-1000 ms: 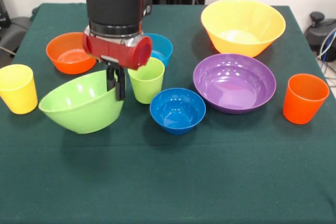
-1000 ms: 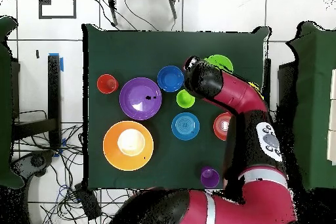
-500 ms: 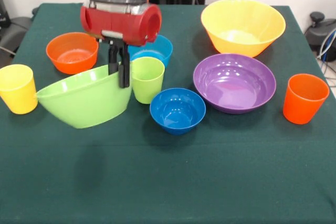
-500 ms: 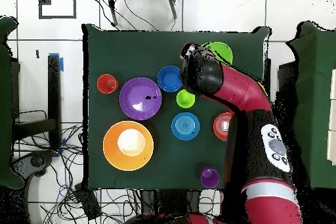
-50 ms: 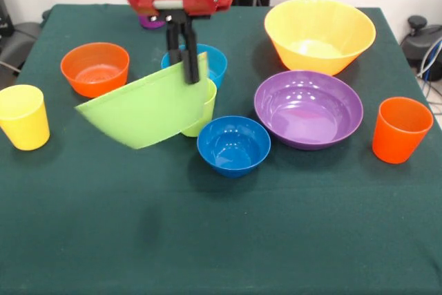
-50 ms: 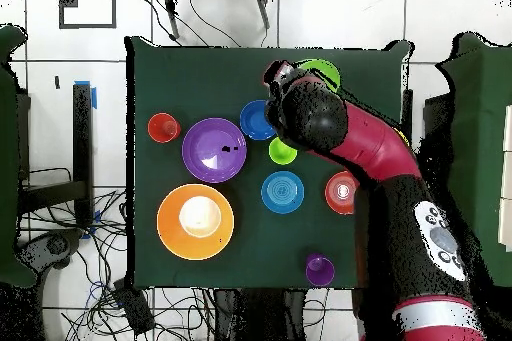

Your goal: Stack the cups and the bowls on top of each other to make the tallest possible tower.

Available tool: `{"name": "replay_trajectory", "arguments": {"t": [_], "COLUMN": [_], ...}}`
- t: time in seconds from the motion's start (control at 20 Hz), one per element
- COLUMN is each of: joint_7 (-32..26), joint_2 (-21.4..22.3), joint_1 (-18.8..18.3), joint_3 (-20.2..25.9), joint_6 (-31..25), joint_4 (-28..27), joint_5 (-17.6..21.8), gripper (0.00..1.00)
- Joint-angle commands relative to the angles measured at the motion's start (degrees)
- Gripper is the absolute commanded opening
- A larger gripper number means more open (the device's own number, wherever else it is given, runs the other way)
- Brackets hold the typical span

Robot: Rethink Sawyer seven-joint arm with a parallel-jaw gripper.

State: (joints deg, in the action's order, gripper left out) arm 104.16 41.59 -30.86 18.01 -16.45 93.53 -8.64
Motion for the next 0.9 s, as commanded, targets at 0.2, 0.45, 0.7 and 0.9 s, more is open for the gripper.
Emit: {"name": "replay_trajectory", "arguments": {"t": [0.2, 0.45, 0.7, 0.9], "joint_7": [7.2, 8.5, 9.9, 10.3], "joint_2": [-3.6, -9.0, -12.0, -13.4], "joint_1": [-11.8, -17.5, -19.6, -20.2], "joint_3": [26.7, 33.8, 36.3, 36.0], "joint_6": [4.1, 6.0, 5.4, 3.2], "joint_4": [17.7, 22.2, 24.6, 26.2], "joint_5": [-3.4, -3.1, -3.3, -3.9], "gripper": [0.00, 0.00, 0.00, 0.00]}}
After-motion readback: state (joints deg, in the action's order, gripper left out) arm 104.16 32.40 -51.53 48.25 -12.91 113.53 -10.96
